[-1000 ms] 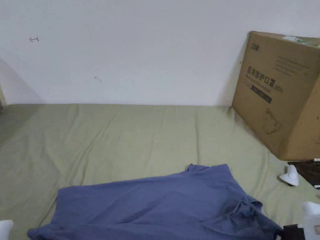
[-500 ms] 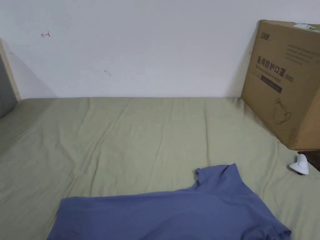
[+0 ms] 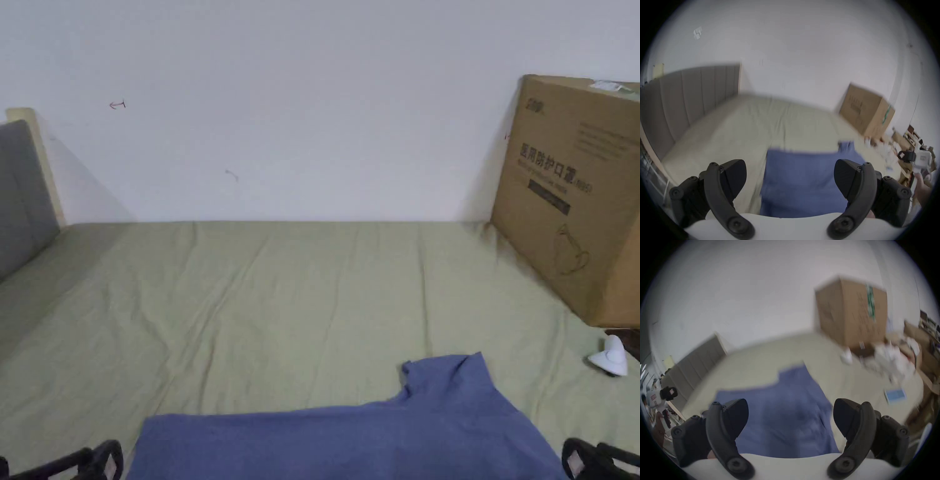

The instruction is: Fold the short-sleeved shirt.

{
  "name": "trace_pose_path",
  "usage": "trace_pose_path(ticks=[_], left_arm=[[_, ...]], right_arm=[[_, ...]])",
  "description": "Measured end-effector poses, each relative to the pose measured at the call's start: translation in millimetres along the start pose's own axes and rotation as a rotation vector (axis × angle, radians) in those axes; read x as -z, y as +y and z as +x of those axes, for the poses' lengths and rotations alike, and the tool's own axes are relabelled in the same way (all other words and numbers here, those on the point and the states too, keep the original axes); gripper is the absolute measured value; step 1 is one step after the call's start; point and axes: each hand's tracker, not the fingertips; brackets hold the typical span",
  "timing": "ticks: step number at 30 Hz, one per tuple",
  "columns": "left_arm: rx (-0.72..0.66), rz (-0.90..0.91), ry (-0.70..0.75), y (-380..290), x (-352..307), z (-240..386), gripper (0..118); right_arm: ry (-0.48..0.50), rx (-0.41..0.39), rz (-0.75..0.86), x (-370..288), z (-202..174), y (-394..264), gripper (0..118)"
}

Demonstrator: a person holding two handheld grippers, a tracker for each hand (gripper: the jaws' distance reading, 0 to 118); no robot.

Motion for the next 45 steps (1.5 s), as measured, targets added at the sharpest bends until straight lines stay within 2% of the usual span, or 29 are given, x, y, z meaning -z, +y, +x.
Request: trace_pose_path(ticks=[2, 3, 4, 5, 6, 7, 8, 9, 11, 15, 17, 20, 21, 22, 24, 25, 28, 33, 35, 39, 40, 42, 43, 44, 45], left_arm=[[0.029, 0.208, 0.016, 1.0, -11.6, 21.4, 111], [0.044, 0.280, 0.004, 0.1, -15.3, 29.8, 110], [0.055, 0.341, 0.007, -0.5, -17.1, 39.0, 106], [0.056, 0.385, -0.004, -0.4, -18.2, 46.2, 90], [0.062, 0.407, 0.001, -1.3, -18.8, 53.3, 63], [0.084, 0.416, 0.027, 0.0, -16.3, 61.1, 26], [0.103, 0.402, 0.040, 1.7, -12.3, 66.2, 0], [0.137, 0.426, 0.020, 3.7, -11.4, 70.5, 0], [0.081, 0.368, -0.073, 7.7, -4.5, 67.5, 0], [0.109, 0.236, 0.021, 31.2, 24.7, 48.9, 0], [0.079, -0.009, 0.001, 52.7, 69.7, 20.5, 0], [0.051, -0.478, 0.012, 61.6, 163.4, -29.8, 0], [0.022, -0.587, 0.026, 54.3, 191.0, -44.8, 1], [-0.003, -0.642, 0.038, 46.2, 214.9, -56.8, 11], [-0.069, -0.669, 0.040, 30.5, 251.0, -75.8, 97], [-0.080, -0.688, 0.067, 22.1, 266.3, -82.5, 118], [-0.067, -0.699, 0.065, -5.3, 302.6, -91.1, 115], [0.104, -0.834, 0.101, -54.0, 350.0, -91.0, 115], [0.123, -0.877, 0.122, -78.2, 356.3, -91.6, 117], [0.152, -0.807, 0.127, -81.7, 345.7, -84.5, 118], [0.172, -0.786, 0.125, -79.3, 339.7, -82.9, 113], [0.207, -0.736, 0.126, -72.0, 326.8, -75.6, 87], [0.229, -0.710, 0.113, -67.8, 318.3, -71.2, 64], [0.240, -0.693, 0.082, -64.9, 311.6, -68.0, 22], [0.251, -0.686, 0.044, -63.4, 306.1, -63.7, 2]], right_arm=[[0.121, 0.006, 0.261, -13.2, -24.6, 1.5, 106], [0.179, -0.002, 0.337, -14.4, -33.5, 1.1, 103], [0.194, -0.008, 0.359, -10.1, -47.4, 3.2, 96], [0.112, -0.012, 0.371, -7.3, -57.1, 6.7, 64], [0.090, -0.005, 0.378, -3.6, -64.2, 10.2, 23], [0.086, 0.014, 0.374, 4.4, -67.4, 13.5, 0], [0.078, 0.040, 0.402, 4.4, -68.2, 14.0, 0], [0.131, 0.047, 0.385, 6.1, -65.7, 17.1, 0], [0.124, 0.031, 0.374, 8.8, -65.7, 21.6, 0], [0.120, 0.001, 0.368, 5.5, -63.1, 26.0, 0], [0.117, -0.016, 0.334, 8.9, -61.4, 27.4, 0], [0.112, -0.050, 0.246, 26.3, -57.5, 24.2, 0], [0.107, -0.054, 0.212, 34.1, -55.6, 21.8, 0], [0.105, -0.048, 0.183, 41.9, -53.4, 19.3, 0], [0.110, 0.000, 0.141, 54.5, -48.9, 14.2, 0], [0.120, 0.034, 0.127, 59.7, -45.7, 12.0, 0], [0.113, 0.076, 0.087, 75.0, -39.0, 6.6, 0], [0.077, 0.080, 0.013, 95.8, -19.2, 6.7, 0], [0.062, 0.082, 0.000, 97.2, -23.1, 10.3, 0], [0.041, 0.112, -0.023, 102.2, -17.9, 5.1, 0], [0.041, 0.126, -0.029, 103.2, -16.1, 3.0, 0], [0.042, 0.147, -0.032, 105.0, -12.9, 1.2, 0], [0.038, 0.155, -0.029, 104.9, -11.0, 0.6, 0], [0.037, 0.163, -0.026, 105.5, -9.5, 0.9, 0], [0.038, 0.176, -0.022, 106.8, -7.4, 2.1, 0]])
